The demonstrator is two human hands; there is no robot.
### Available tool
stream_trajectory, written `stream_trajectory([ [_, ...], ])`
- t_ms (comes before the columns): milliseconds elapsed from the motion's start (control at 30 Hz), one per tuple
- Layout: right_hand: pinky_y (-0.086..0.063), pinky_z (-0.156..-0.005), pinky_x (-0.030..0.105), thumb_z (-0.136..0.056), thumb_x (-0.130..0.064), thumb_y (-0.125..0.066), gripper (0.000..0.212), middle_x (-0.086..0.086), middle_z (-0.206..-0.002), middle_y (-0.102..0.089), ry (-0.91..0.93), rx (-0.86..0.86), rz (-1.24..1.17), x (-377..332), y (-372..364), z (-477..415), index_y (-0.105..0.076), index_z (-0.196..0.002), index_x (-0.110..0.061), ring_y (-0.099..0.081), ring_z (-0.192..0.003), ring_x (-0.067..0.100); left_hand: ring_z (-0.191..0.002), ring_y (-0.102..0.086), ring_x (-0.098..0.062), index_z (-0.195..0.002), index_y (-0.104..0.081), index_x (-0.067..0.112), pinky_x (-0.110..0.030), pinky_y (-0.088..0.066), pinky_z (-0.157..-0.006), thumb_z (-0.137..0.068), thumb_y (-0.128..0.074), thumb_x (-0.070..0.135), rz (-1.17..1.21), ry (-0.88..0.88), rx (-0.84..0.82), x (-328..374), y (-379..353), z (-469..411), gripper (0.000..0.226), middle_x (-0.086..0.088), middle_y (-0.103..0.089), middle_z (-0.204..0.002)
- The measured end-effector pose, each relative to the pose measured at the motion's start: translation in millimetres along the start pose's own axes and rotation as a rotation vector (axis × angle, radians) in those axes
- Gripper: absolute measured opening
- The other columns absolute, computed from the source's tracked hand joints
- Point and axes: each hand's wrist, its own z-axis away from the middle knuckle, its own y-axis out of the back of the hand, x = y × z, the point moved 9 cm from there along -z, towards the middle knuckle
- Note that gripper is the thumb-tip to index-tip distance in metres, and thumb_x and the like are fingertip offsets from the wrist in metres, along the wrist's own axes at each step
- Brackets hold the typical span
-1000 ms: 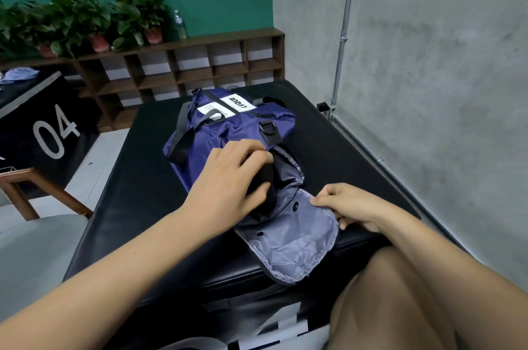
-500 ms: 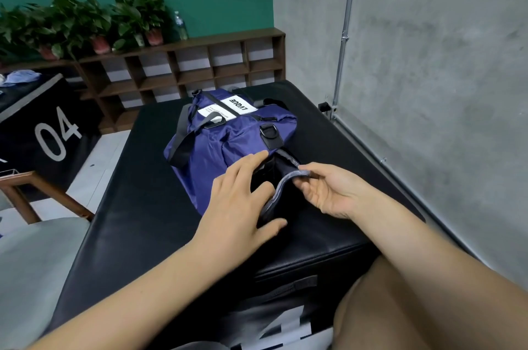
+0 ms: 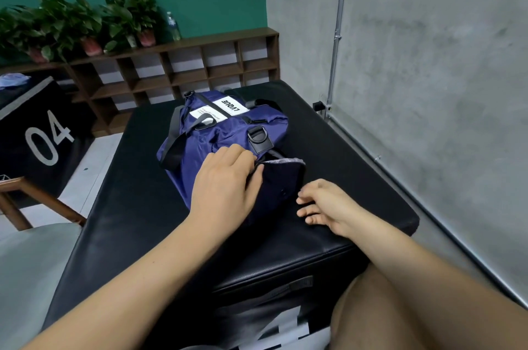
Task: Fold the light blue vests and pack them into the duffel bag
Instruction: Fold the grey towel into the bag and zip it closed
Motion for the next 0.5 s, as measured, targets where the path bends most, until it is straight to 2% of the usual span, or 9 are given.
stream_trajectory([
  [67, -0.049, -0.044, 0.029, -0.103, -0.008, -0.063, 0.022, 0.015, -0.102, -0.066, 0.04, 0.01, 0.063, 0.5, -2.7, -5.7, -0.053, -0.122, -0.01, -0.069, -0.059, 0.02, -0.078, -0.052, -0.027, -0.08, -0.048, 0.017, -0.045, -0.044, -0.072, -0.101, -0.067, 0.023, 0.02, 0.028, -0.009, -1.0, 1.9, -3.4, 0.029, 0.0, -0.057, -0.085],
  [167, -0.046, -0.039, 0.028, -0.104, -0.011, -0.065, 0.033, 0.017, -0.102, -0.068, 0.085, 0.024, 0.128, -5.8, -4.5, -15.5, -0.047, -0.131, -0.01, -0.065, -0.053, 0.019, -0.076, -0.047, -0.021, -0.084, -0.046, 0.02, -0.037, -0.038, -0.071, -0.096, -0.072, 0.021, 0.061, 0.099, -0.043, -2.0, 7.4, -6.5, 0.029, 0.006, -0.052, -0.08],
  [233, -0.044, -0.037, 0.027, -0.103, -0.016, -0.068, 0.035, 0.018, -0.102, -0.069, 0.115, 0.042, 0.194, -9.9, -3.1, -22.3, -0.045, -0.129, -0.012, -0.064, -0.051, 0.019, -0.08, -0.052, -0.014, -0.093, -0.049, 0.024, -0.033, -0.037, -0.072, -0.094, -0.074, 0.022, 0.127, 0.156, -0.075, -7.0, 10.5, -8.6, 0.026, 0.012, -0.06, -0.085],
  [333, -0.042, -0.036, 0.026, -0.105, -0.024, -0.066, 0.027, 0.016, -0.094, -0.072, 0.112, -0.008, 0.301, -12.7, -8.0, -27.8, -0.049, -0.119, -0.009, -0.063, -0.049, 0.02, -0.09, -0.059, -0.003, -0.102, -0.052, 0.028, -0.035, -0.047, -0.08, -0.093, -0.076, 0.018, 0.194, 0.158, -0.117, -10.8, 14.8, -11.3, 0.027, 0.018, -0.066, -0.095],
  [500, -0.034, -0.037, 0.022, -0.108, -0.03, -0.062, 0.026, 0.007, -0.071, -0.07, 0.036, -0.184, 0.438, -3.1, -27.3, -25.3, -0.066, -0.104, -0.004, -0.051, -0.045, 0.011, -0.094, -0.062, -0.004, -0.106, -0.057, 0.026, -0.041, -0.052, -0.085, -0.092, -0.076, 0.008, 0.149, 0.128, -0.155, -32.7, 31.6, -2.8, 0.03, 0.018, -0.067, -0.097],
])
